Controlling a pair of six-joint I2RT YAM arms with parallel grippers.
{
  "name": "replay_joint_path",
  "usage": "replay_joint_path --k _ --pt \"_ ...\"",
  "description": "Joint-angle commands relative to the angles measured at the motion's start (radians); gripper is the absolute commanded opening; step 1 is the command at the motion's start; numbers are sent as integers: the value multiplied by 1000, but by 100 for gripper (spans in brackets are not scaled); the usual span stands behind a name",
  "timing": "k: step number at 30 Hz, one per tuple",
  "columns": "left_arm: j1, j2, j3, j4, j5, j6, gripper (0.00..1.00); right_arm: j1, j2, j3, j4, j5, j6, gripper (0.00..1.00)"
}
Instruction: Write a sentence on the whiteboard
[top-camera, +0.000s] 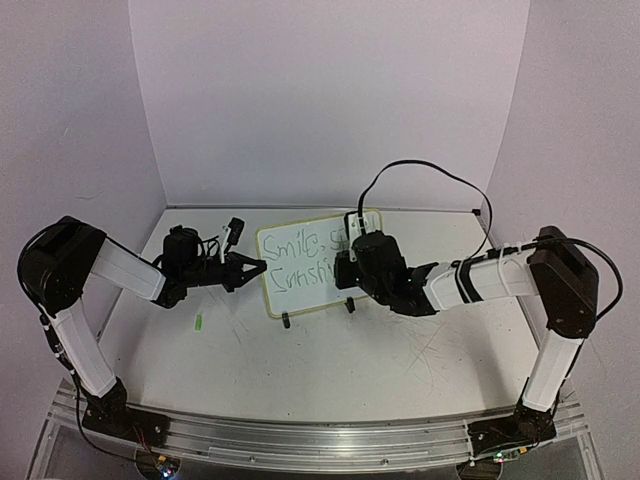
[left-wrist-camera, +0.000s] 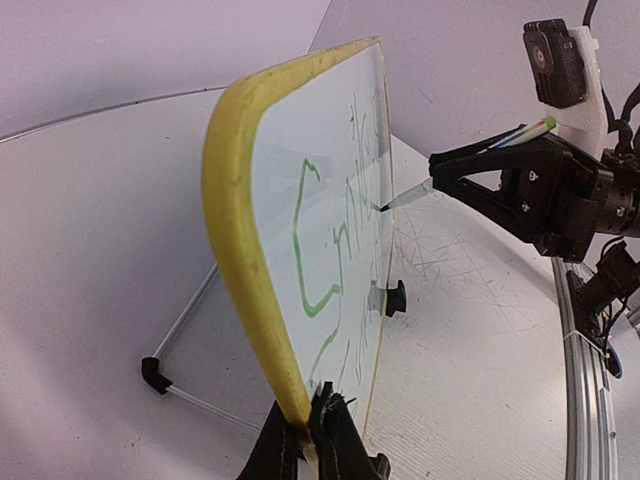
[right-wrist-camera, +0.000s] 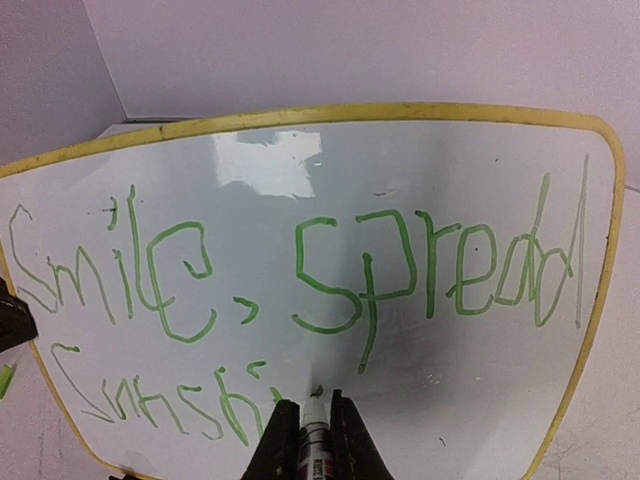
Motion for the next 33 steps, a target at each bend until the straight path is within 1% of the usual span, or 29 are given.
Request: replay_joint_path --k 1,11,24,33 --pt "4 36 -3 -115 -110 116 0 -3 22 -22 -6 7 30 0" --pt "4 36 -3 -116 -110 116 0 10 32 -53 -11 3 67 0" --pt "4 34 -5 -117 -110 116 0 -6 20 40 -1 43 -8 0" --pt "4 33 -5 -117 -111 116 0 -23 8 46 1 69 -29 0"
